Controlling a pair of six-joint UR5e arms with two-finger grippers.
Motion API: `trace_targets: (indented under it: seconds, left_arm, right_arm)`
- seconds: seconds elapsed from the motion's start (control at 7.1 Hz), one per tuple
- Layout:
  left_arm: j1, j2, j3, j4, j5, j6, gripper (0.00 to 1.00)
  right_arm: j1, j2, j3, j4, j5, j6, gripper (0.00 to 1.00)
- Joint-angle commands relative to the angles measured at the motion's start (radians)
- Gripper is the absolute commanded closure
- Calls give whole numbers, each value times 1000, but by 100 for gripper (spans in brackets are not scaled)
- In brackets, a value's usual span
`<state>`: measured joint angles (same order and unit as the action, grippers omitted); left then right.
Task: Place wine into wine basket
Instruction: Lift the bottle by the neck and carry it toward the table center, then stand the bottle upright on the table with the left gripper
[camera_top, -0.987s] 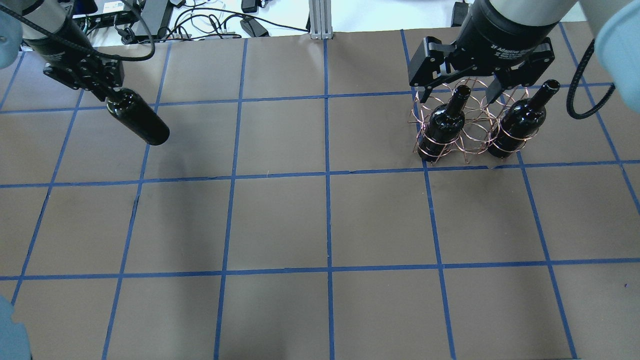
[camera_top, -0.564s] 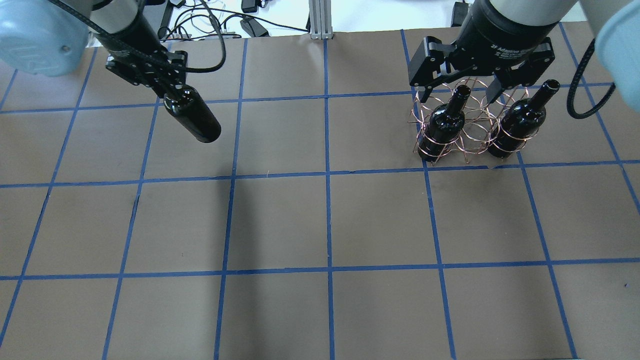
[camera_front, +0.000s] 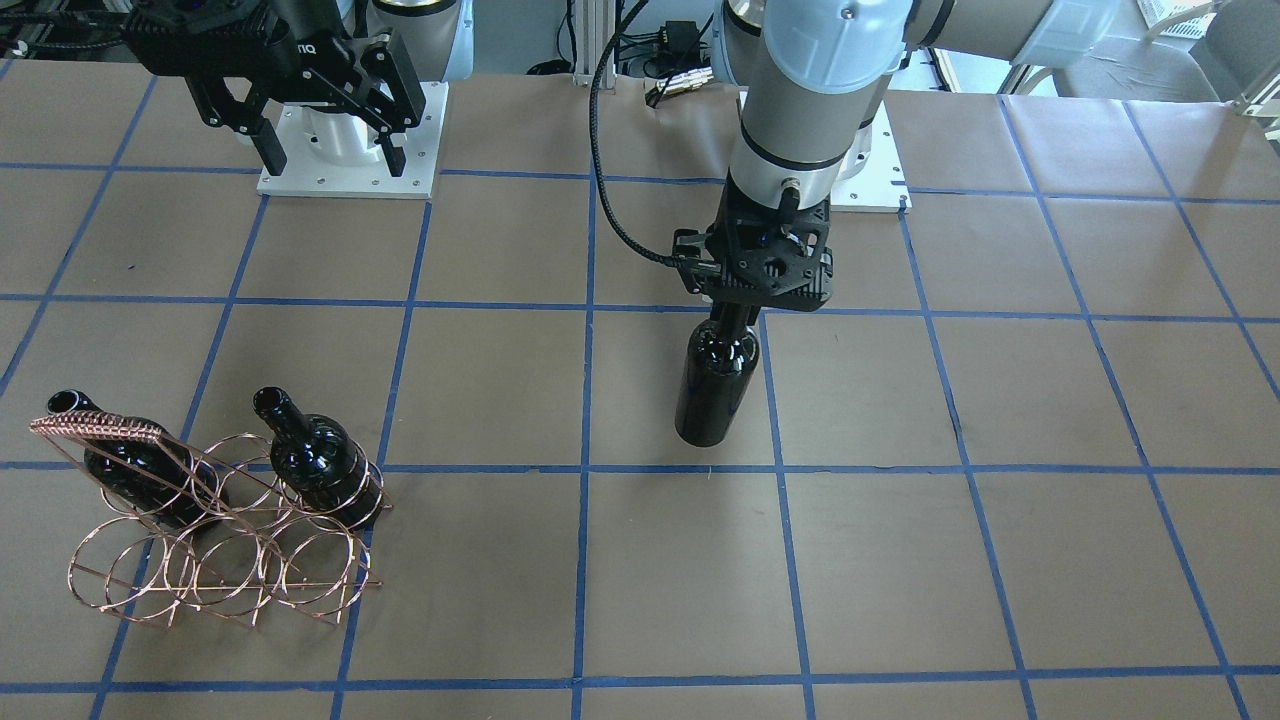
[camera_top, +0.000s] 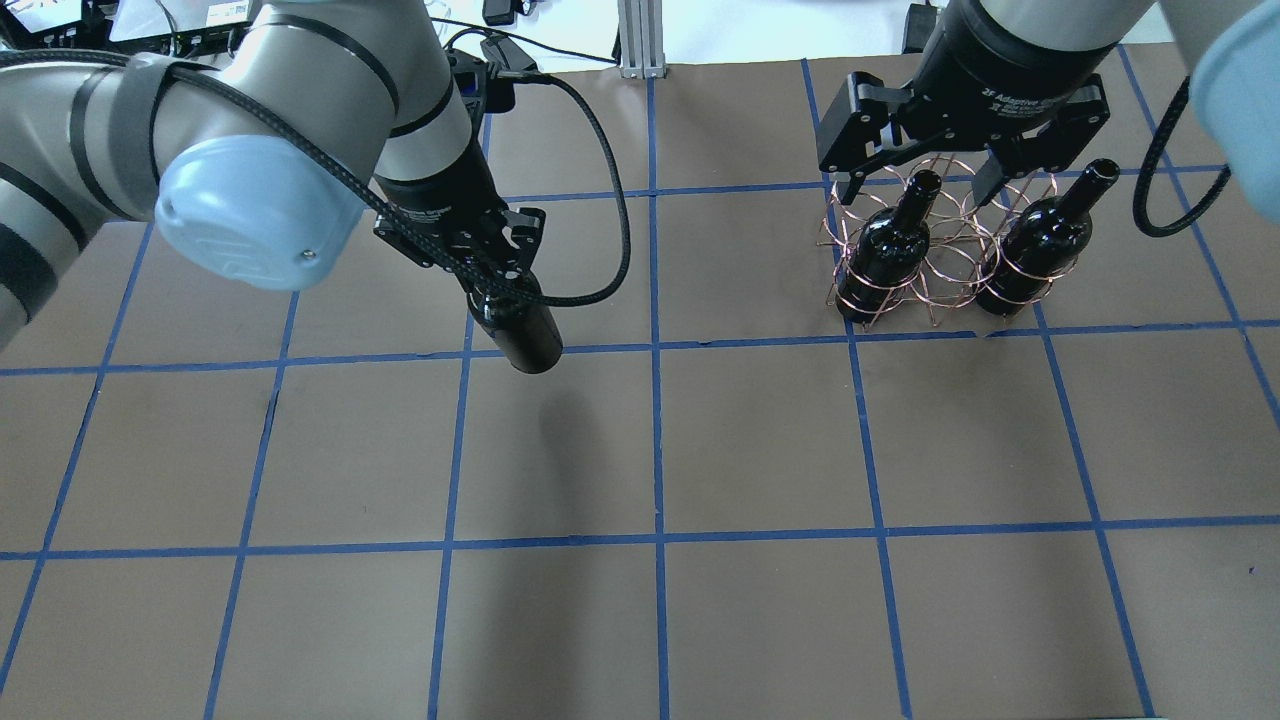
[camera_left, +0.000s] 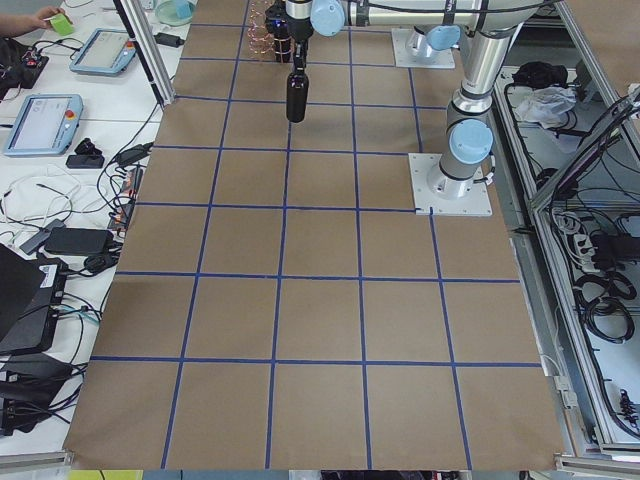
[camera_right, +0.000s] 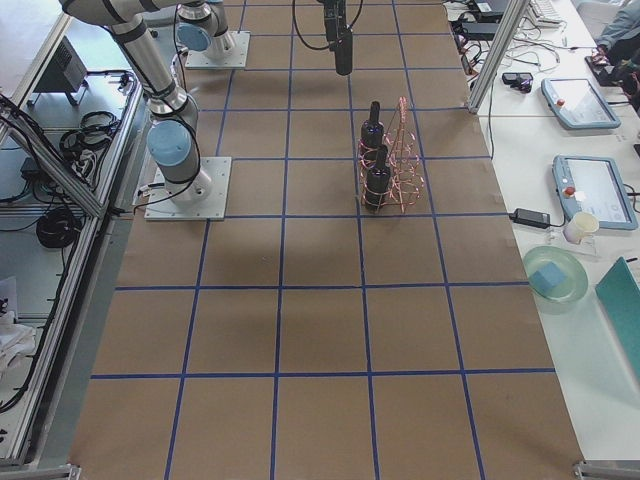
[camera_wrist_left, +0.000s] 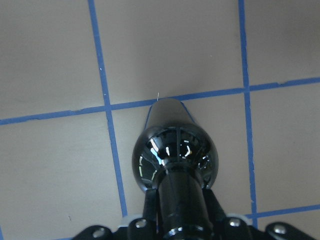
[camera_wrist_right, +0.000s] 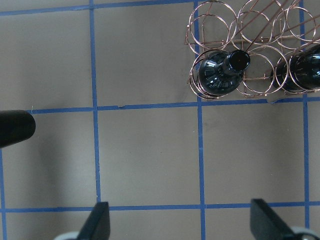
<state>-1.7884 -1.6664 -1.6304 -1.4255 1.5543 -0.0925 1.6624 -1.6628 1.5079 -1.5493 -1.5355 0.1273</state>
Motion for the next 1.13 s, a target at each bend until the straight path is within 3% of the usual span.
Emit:
trace_targets:
  seconds: [0.0, 0.56, 0.99]
  left_arm:
    - [-86, 20, -55, -4, -22, -71, 100]
    - [-181, 33, -97, 0, -25, -143, 100]
    - [-184, 33, -121, -1, -26, -145, 100]
  right_arm:
    - [0, 0, 0, 0, 0, 0, 0]
    - [0, 0, 0, 0, 0, 0, 0]
    - [0, 0, 0, 0, 0, 0, 0]
